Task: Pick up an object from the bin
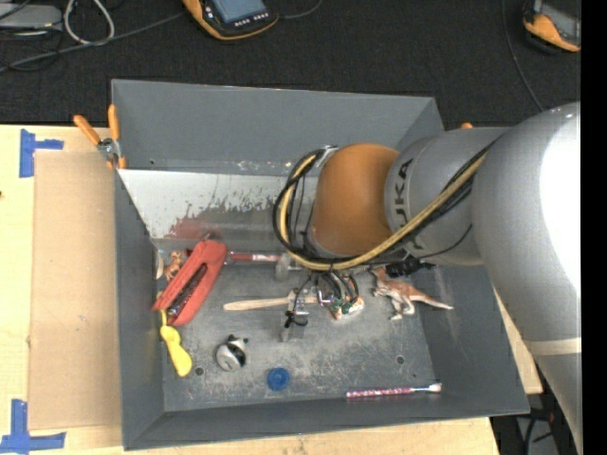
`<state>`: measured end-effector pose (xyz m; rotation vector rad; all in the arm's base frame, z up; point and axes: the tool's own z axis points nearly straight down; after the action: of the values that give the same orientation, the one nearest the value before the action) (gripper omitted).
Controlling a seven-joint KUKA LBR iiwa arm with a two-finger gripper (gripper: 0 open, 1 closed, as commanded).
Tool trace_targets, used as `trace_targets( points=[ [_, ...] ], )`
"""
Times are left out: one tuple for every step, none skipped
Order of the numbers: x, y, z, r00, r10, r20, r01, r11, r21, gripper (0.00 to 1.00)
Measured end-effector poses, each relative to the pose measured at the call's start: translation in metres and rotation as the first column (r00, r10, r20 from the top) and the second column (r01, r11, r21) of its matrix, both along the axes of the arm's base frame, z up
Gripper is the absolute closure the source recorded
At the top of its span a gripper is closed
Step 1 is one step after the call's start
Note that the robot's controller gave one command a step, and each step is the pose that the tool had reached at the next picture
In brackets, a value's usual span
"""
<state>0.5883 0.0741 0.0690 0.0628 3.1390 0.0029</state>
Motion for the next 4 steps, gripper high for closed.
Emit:
trace_targets(
  points=[
    [0.001, -0.003, 0.001, 1.0, 0.016, -0.001, -0.016, 1.0, 0.001, 1.0],
    [0.001, -0.003, 0.001, 1.0, 0.016, -0.001, -0.016, 1.0, 0.002, 1.0],
    [-0.001, -0.004, 0.023, 1.0, 0.016, -0.009, -0.016, 1.0, 0.001, 1.0],
    [0.0, -0.004, 0.051, 1.0, 0.015, -0.005, -0.015, 1.0, 0.001, 1.0]
  ],
)
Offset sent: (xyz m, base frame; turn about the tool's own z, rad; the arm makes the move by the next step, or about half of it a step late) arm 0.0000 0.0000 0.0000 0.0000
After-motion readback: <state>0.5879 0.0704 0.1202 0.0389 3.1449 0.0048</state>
